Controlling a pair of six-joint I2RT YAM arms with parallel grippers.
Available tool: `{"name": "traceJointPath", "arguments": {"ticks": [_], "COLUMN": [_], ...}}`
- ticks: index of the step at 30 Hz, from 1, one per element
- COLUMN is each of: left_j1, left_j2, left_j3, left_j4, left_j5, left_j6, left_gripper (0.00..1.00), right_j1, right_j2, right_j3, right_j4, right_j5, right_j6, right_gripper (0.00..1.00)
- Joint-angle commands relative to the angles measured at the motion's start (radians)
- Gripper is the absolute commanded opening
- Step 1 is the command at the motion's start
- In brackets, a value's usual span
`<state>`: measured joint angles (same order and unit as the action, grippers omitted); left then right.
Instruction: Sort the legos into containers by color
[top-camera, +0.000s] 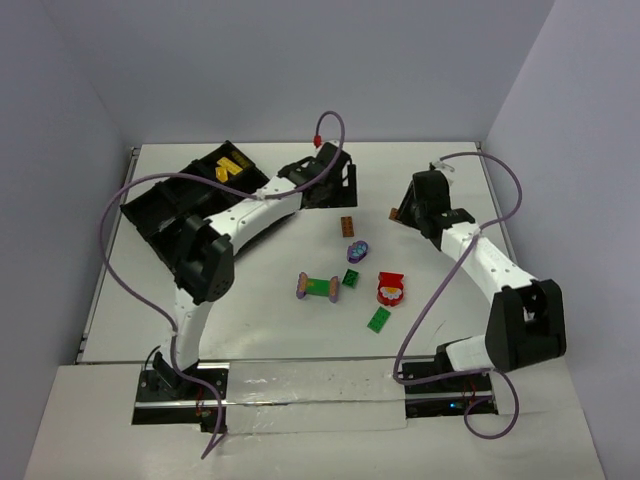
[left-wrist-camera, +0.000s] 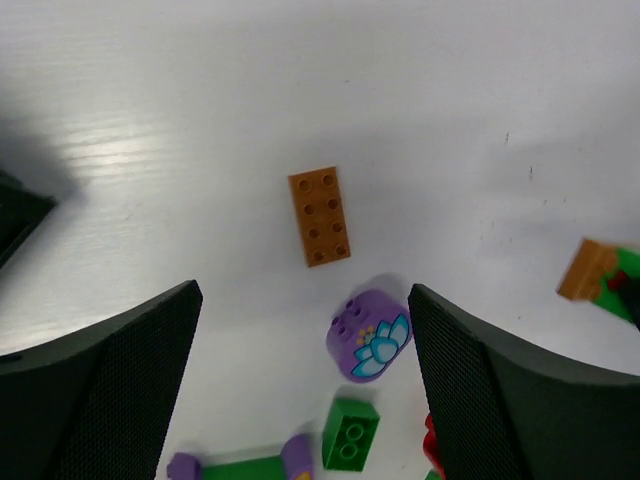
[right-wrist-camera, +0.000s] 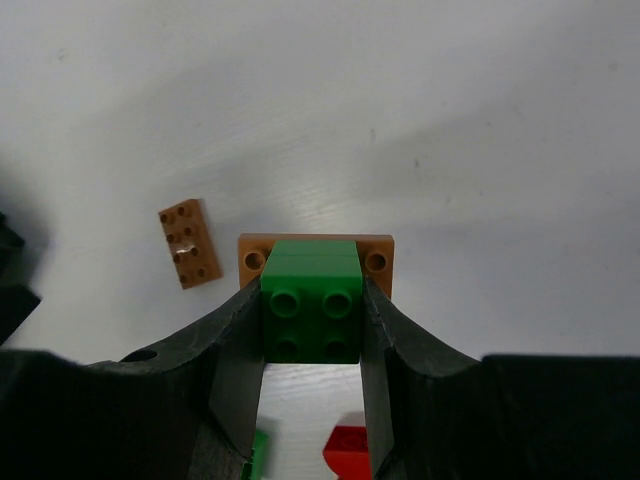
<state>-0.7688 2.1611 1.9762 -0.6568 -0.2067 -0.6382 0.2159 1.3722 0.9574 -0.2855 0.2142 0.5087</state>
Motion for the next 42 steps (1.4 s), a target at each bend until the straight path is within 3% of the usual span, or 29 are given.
{"name": "traceJointPath", "arguments": {"ticks": [1, 11, 18, 24, 36, 42], "left_j1": [-0.023, -0.067, -0.089, -0.093, -0.093, -0.077], "left_j2": [0.123, 0.304, 0.381, 0.381, 0.106, -0.051], "left_j3": [0.135, 0.25, 0.293, 0.254, -0.006, -0.027], "left_j4": [-0.055, -0.024, -0.065, -0.095, 0.073, 0.057], "left_j5": [-0.02, -0.125, -0.218, -0.265, -0.217, -0.313], "left_j6": [0.018, 0.023, 0.012, 0.012, 0.073, 0.108], "left_gripper": [0.91, 0.9, 0.82, 0.61, 0.07, 0.0], "right_j1": [-0.022, -0.047, -0.049, -0.049, -0.049, -0.049], "right_j2": [-0.103, -0.191, -0.196, -0.202, -0.21, -0.233], "right_j3": [-0.025, -0.051, -0.061, -0.061, -0.032, -0.039], "right_j4": [-0.014, -0.026, -0.018, -0.014, -0.028, -0.03], "right_j5": [0.061, 0.053, 0.043, 0.031, 0.012, 0.009], "right_j6": [0.009, -0.007, -0.007, 0.003, 0.008, 0.009], "right_gripper": [0.0, 0.0, 0.0, 0.0, 0.0, 0.0]}}
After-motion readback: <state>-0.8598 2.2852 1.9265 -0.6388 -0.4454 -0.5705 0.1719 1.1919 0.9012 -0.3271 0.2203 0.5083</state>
